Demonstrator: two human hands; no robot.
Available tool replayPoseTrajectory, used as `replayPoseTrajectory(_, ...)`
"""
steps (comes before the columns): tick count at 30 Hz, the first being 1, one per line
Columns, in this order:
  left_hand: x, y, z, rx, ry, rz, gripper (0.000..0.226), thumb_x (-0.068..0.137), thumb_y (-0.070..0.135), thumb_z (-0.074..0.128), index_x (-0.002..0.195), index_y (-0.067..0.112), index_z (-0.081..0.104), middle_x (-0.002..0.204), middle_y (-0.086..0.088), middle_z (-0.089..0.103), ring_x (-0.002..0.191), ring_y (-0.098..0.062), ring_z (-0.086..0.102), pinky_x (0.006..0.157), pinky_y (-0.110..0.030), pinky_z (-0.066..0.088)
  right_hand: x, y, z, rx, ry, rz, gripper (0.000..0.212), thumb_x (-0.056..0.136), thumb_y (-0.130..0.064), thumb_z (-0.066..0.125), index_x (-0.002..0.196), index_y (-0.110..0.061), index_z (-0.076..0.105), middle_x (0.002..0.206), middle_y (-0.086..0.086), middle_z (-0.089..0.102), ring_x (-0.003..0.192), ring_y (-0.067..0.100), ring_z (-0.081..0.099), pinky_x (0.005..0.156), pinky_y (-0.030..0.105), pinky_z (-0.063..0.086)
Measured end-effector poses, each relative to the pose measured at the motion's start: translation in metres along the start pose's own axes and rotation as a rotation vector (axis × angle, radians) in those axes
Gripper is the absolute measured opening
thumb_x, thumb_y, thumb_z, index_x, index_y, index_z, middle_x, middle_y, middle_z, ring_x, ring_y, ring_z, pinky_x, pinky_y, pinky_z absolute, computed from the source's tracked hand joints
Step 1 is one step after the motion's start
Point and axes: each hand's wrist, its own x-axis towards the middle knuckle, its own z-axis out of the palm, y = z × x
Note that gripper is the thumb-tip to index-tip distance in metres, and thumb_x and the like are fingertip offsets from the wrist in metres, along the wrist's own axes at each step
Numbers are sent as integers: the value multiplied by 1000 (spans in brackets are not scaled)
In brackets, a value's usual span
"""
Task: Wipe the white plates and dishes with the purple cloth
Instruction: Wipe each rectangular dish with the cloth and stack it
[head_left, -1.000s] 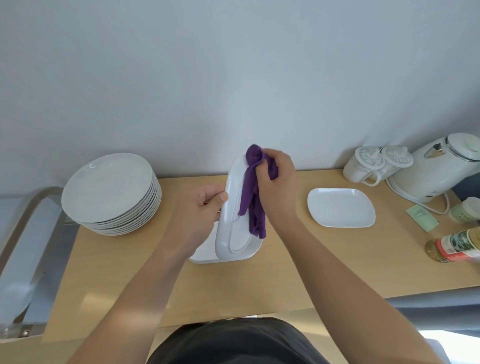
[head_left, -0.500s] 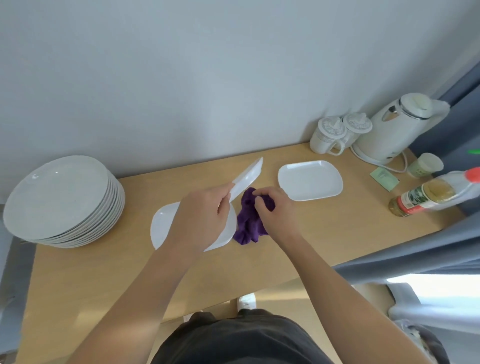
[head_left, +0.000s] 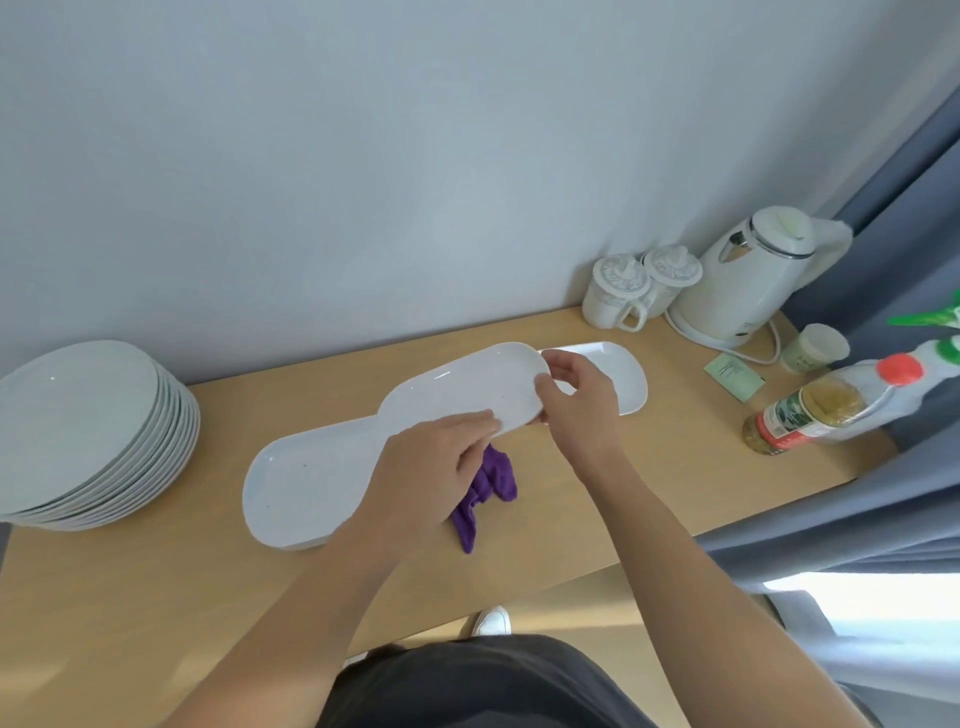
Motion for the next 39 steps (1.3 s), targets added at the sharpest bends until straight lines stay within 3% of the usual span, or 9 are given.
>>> replayPoseTrajectory(2, 5, -5, 2, -121, 12, -201, 30, 100, 25, 53, 128, 28, 64, 131, 17, 62, 121, -5, 54, 95, -17, 38, 7, 5, -15, 6, 33, 8, 23, 94, -15, 57, 115, -20, 68, 108, -14, 69, 108, 9, 65, 91, 47, 57)
replayPoseTrajectory(4, 12, -10, 3, -126, 139, -335, 35, 99, 26, 54, 133, 23, 59, 139, 10, 56, 127, -11, 50, 101, -22, 37, 14, 12, -31, 30, 67, 40, 22, 96, -13, 56, 111, -26, 66, 107, -16, 68, 109, 7, 63, 98, 46, 54)
replayPoseTrajectory(6, 21, -12, 2, -196, 231, -499, 32, 97, 26, 58, 129, 18, 60, 132, 3, 57, 113, -16, 57, 96, -29, 42, 22, 18, -45, 57, 111, 62, 26, 97, -11, 54, 110, -31, 65, 108, -16, 69, 110, 5, 63, 101, 42, 52)
replayPoseTrajectory(9, 35, -9, 8, -418, 175, -680, 15, 96, 30, 61, 106, 24, 69, 106, 10, 69, 85, -7, 66, 91, -39, 53, 31, 23, -60, 127, 145, 59, 28, 98, -9, 53, 110, -31, 65, 106, -19, 69, 97, -10, 61, 91, 25, 52)
replayPoseTrajectory(11, 42, -6, 16, -515, 137, -690, 13, 95, 24, 61, 95, 23, 74, 89, 11, 74, 76, -9, 71, 84, -39, 59, 37, 27, -66, 136, 162, 60, 28, 99, -9, 53, 115, -27, 66, 106, -19, 69, 92, -16, 60, 79, 13, 47)
replayPoseTrajectory(14, 56, -4, 30, -562, 116, -693, 15, 94, 17, 63, 99, 16, 77, 90, 7, 75, 71, -8, 73, 80, -33, 61, 47, 34, -75, 155, 185, 83, 28, 100, -11, 52, 114, -32, 65, 108, -19, 70, 92, -16, 60, 74, 8, 44)
replayPoseTrajectory(23, 108, -2, 79, -498, 34, -720, 15, 90, 12, 67, 100, 16, 78, 86, 9, 75, 64, -9, 72, 74, -25, 57, 87, 67, -100, 27, 241, 176, 37, 92, -6, 54, 109, -34, 70, 106, -19, 70, 96, 0, 64, 78, 21, 48)
replayPoseTrajectory(32, 138, -16, 118, -363, -48, -734, 10, 89, 9, 68, 91, 13, 77, 73, 8, 71, 59, -9, 69, 65, -21, 54, 133, 104, -91, -168, 229, 232, 40, 94, -6, 53, 122, -27, 70, 119, -5, 61, 98, 12, 62, 89, 30, 52)
replayPoseTrajectory(39, 141, -30, 132, -295, -108, -733, 11, 89, 12, 67, 83, 11, 76, 68, 0, 72, 61, -17, 70, 73, -43, 59, 143, 124, -82, -278, 210, 241, 39, 94, -3, 53, 125, -21, 70, 117, 0, 60, 93, 9, 57, 89, 25, 46)
